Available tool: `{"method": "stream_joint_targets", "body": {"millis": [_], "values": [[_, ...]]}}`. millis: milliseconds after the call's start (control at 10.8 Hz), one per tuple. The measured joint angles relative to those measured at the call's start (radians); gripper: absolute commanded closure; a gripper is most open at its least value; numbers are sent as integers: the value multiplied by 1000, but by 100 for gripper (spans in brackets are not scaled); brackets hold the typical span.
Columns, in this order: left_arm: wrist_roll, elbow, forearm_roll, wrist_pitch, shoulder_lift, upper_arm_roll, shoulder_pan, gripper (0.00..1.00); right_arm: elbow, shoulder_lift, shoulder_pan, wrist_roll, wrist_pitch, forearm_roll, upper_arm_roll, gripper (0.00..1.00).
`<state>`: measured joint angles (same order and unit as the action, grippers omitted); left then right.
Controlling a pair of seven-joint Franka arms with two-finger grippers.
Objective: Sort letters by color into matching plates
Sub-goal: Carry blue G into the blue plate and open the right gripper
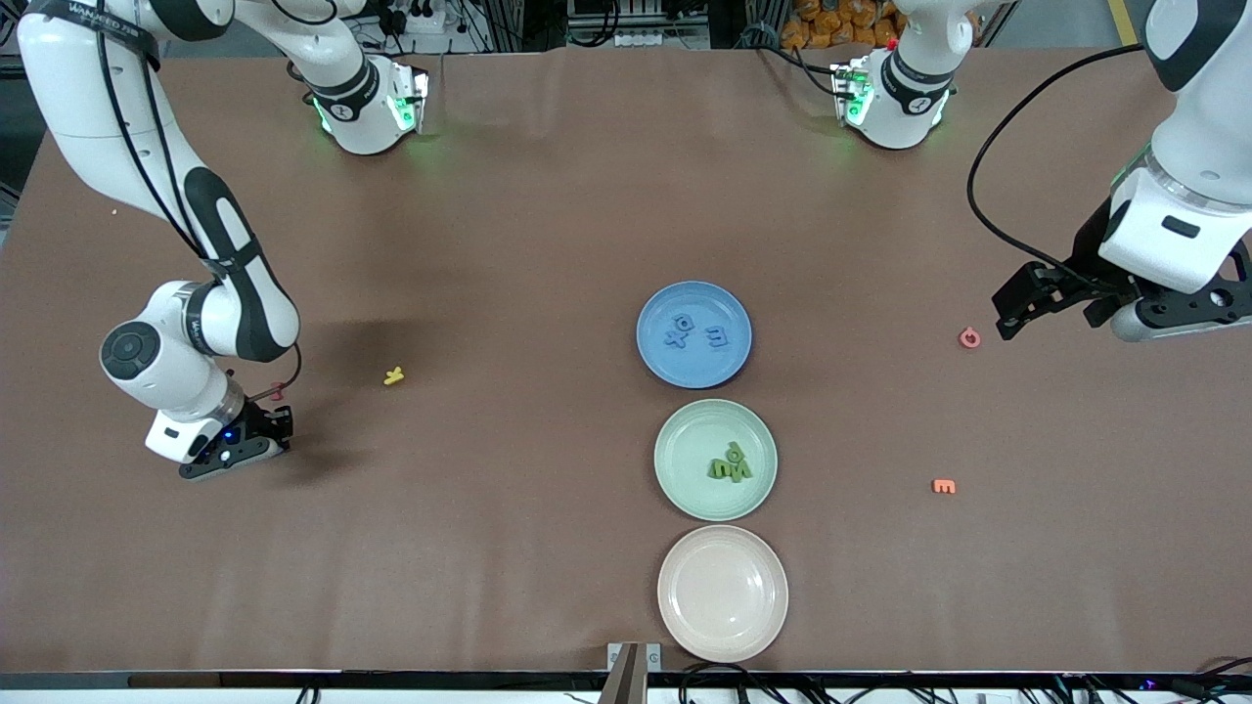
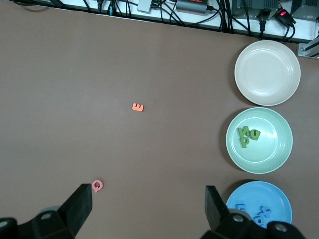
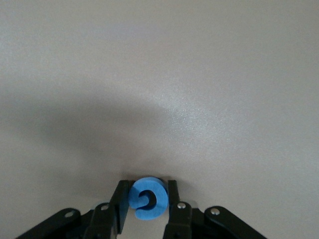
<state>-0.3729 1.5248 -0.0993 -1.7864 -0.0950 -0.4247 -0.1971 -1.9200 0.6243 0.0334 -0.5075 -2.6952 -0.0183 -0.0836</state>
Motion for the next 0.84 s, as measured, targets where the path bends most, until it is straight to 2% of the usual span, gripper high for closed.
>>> {"method": "stream_joint_targets", "body": {"millis": [186,279,465,837], "values": [[26,0,1,40,28,9,1,0,23,-3,-1,12,33,0,2,69],[59,1,5,59,46,35,10,0,44,-13,-5,46,89,-1,6,69],[123,2,31,84,76,129,54,0,69,-42,-38,175,166,-1,22,69],[141,6,43,111,94,293,186,0,71,-65,-169,484,179,-2,68,69]]}}
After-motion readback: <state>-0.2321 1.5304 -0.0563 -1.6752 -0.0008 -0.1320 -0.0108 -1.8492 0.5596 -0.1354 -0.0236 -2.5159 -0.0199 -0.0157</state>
